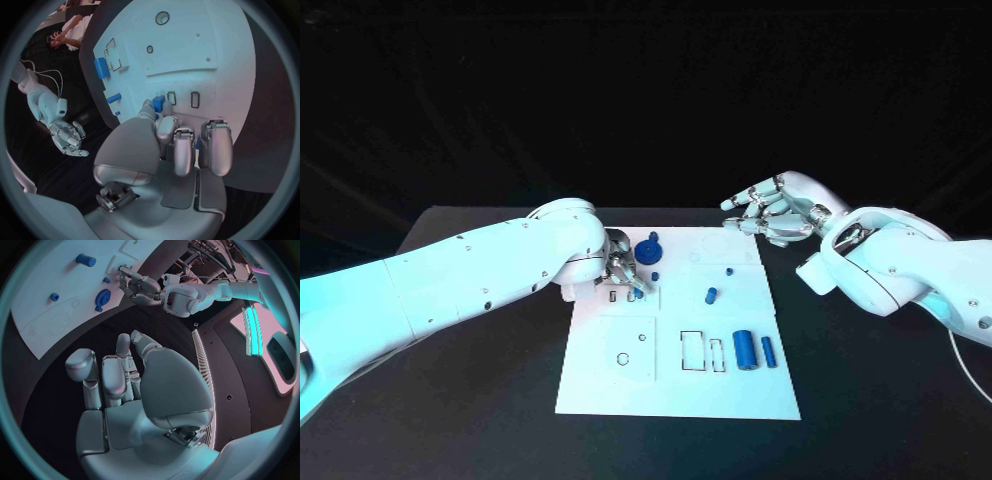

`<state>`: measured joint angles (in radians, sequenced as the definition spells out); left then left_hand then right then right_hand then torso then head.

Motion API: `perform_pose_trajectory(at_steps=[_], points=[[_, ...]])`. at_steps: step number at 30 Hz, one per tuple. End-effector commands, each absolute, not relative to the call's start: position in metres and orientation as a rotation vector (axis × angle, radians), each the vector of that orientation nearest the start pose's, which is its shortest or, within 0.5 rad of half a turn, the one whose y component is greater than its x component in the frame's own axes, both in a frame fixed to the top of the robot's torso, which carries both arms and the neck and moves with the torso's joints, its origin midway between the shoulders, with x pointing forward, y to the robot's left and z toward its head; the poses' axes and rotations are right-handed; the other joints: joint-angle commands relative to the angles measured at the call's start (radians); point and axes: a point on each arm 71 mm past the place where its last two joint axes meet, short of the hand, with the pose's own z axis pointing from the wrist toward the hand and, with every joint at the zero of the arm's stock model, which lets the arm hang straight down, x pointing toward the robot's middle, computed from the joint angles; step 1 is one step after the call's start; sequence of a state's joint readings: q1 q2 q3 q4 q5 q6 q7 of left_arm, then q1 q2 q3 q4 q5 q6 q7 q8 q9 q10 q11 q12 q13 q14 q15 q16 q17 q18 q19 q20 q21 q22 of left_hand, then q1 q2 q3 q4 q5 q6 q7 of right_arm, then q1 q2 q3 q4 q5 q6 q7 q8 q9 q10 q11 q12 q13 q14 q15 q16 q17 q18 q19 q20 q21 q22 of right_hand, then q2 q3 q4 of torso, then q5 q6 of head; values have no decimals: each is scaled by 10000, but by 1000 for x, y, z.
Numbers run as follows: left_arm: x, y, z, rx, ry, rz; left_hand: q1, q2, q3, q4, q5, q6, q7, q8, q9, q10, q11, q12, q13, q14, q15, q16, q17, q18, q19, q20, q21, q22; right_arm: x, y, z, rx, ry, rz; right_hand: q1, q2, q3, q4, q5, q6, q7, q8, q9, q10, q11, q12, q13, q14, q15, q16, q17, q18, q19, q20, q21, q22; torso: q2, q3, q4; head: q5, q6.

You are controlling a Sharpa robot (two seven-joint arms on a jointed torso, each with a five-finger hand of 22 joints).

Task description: Assemble the parts on the task board

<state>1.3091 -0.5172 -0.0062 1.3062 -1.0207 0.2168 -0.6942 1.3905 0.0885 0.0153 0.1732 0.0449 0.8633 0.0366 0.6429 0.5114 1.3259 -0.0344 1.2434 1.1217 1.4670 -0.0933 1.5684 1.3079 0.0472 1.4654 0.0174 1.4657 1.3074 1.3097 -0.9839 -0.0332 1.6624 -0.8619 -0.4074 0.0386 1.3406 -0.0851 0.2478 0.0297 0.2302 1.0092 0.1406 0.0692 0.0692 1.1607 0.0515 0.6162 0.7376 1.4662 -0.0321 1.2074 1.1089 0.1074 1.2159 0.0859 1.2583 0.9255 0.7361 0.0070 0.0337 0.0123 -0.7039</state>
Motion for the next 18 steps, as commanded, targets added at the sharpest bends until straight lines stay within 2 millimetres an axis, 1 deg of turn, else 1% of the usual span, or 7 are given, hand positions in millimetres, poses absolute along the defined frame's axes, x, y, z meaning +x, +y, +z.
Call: perform_pose_trajectory(at_steps=[1, 3, 5, 8, 10, 16, 18], points=[[524, 114, -179, -1533, 23377, -3611, 1062, 454, 753, -226, 99, -94, 54, -9, 115, -86, 20, -102, -24, 1038, 2, 24, 2629, -83, 362, -36, -44, 1090, 476, -230, -119, 3117, 15913, 9987, 120, 30, 78, -16, -54, -54, 49, 31, 5, -101, 5, -45, -22, -19, 91, -46, -22, 209, -73, -12, -86, -54, -1, -4, 8, -6, -18], [523, 114, -179, -1545, 23400, -3662, 665, -496, 2742, 140, 263, -113, 107, 31, 357, -31, 93, -186, -43, 1038, 115, 24, 2629, -99, 355, 147, -71, 1095, 476, -229, -119, 3091, 15968, 9982, 139, 31, 96, -31, -37, -56, 52, 32, 5, -110, 6, -49, -29, -27, 92, -64, -35, 212, -84, -10, -104, -75, -3, -7, 12, -1, -24], [523, 114, -180, -1600, 23474, -3736, 318, -1188, 4302, 211, 58, -118, 139, 120, 570, 0, 176, -210, -36, 1038, 96, 24, 2629, -70, 355, 61, -92, 1096, 476, -229, -120, 3074, 16021, 9974, 149, 29, 107, -40, -25, -59, 53, 31, 5, -116, 9, -51, -34, -31, 94, -76, -43, 218, -101, -9, -125, -108, -6, -9, 16, 8, -29], [521, 115, -180, -1561, 23539, -3714, -95, -1703, 5489, 82, 211, -138, 143, 240, 793, 43, 131, -211, -15, 1038, 96, 24, 2629, -73, 357, 99, -108, 1102, 476, -229, -120, 3039, 16121, 9959, 161, 16, 120, -56, -9, -67, 59, 28, 3, -130, 13, -57, -43, -46, 98, -114, -77, 231, -140, -7, -170, -180, -7, -6, 16, 64, -26], [520, 116, -180, -1501, 23538, -3672, -405, -1955, 6118, -50, 317, -149, 143, 340, 952, 89, 134, -184, 29, 1038, 102, 24, 2629, -75, 367, 97, -107, 1123, 476, -228, -121, 3000, 16165, 9942, 161, 0, 122, -64, -7, -84, 66, 21, 0, -145, 20, -63, -50, -60, 102, -150, -111, 239, -170, -4, -203, -232, -12, 1, 15, 80, -35], [519, 120, -178, -1646, 23304, -3666, -886, -2185, 6856, -312, 357, -178, 140, 490, 1202, 154, 109, -135, 104, 1038, 102, 24, 2629, -87, 395, 92, -82, 1186, 477, -227, -121, 2911, 16253, 9928, 153, -11, 126, -66, -11, -101, 75, 14, -2, -161, 28, -69, -58, -74, 109, -181, -137, 247, -199, 0, -237, -283, -13, -11, 33, 107, 1], [520, 121, -178, -1746, 23177, -3685, -1026, -2290, 7058, -426, 590, -164, 130, 567, 1297, 182, 99, -110, 138, 1038, 96, 24, 2629, -90, 405, 82, -72, 1208, 477, -227, -122, 2891, 16279, 9930, 147, -14, 127, -64, -13, -108, 78, 11, -3, -167, 32, -71, -61, -82, 112, -200, -155, 253, -218, 2, -257, -316, -10, -3, 39, 120, 11]])
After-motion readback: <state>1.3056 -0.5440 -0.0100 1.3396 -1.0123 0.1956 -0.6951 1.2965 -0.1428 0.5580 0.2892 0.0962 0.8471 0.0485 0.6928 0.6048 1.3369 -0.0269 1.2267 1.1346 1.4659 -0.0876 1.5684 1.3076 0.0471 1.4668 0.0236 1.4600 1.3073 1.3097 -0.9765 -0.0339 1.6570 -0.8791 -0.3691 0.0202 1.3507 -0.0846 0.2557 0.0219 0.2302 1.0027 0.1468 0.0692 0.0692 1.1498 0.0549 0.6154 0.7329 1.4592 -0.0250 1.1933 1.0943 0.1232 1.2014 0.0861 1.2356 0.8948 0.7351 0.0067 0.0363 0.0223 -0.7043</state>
